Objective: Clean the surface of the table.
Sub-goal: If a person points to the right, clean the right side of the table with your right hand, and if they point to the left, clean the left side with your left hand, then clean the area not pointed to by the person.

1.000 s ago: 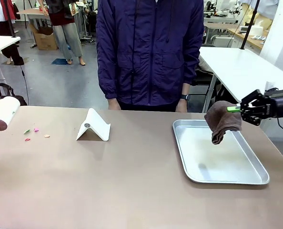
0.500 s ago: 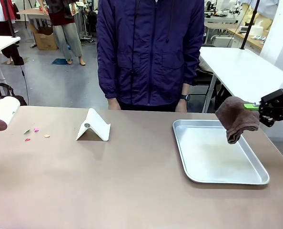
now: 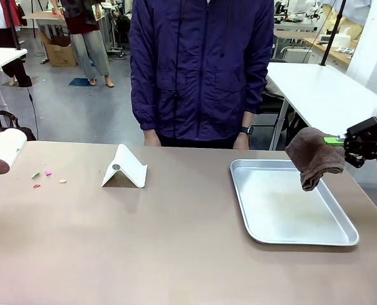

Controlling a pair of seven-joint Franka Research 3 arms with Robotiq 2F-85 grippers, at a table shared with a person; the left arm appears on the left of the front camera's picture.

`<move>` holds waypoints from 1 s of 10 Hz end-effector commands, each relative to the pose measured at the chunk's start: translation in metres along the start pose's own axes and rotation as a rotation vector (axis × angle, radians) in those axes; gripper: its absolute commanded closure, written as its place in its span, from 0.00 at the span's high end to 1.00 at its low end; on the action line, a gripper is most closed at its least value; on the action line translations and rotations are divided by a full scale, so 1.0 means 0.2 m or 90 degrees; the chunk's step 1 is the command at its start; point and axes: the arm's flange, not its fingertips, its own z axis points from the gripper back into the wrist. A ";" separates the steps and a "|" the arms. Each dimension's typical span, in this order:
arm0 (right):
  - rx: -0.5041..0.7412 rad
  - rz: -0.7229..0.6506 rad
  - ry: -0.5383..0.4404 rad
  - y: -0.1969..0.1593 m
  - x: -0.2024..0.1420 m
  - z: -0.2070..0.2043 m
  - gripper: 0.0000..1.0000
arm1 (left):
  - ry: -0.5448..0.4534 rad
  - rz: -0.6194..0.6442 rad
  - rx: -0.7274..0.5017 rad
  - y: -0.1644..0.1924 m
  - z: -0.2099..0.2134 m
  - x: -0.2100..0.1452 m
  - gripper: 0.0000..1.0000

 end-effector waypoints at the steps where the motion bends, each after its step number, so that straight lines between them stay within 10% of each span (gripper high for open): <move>1: -0.001 0.003 -0.002 0.02 -0.02 0.00 0.08 | 0.002 -0.014 -0.007 -0.01 0.02 -0.02 0.03; 10: -0.001 0.003 -0.002 0.02 -0.02 0.00 0.08 | 0.002 -0.014 -0.007 -0.01 0.02 -0.02 0.03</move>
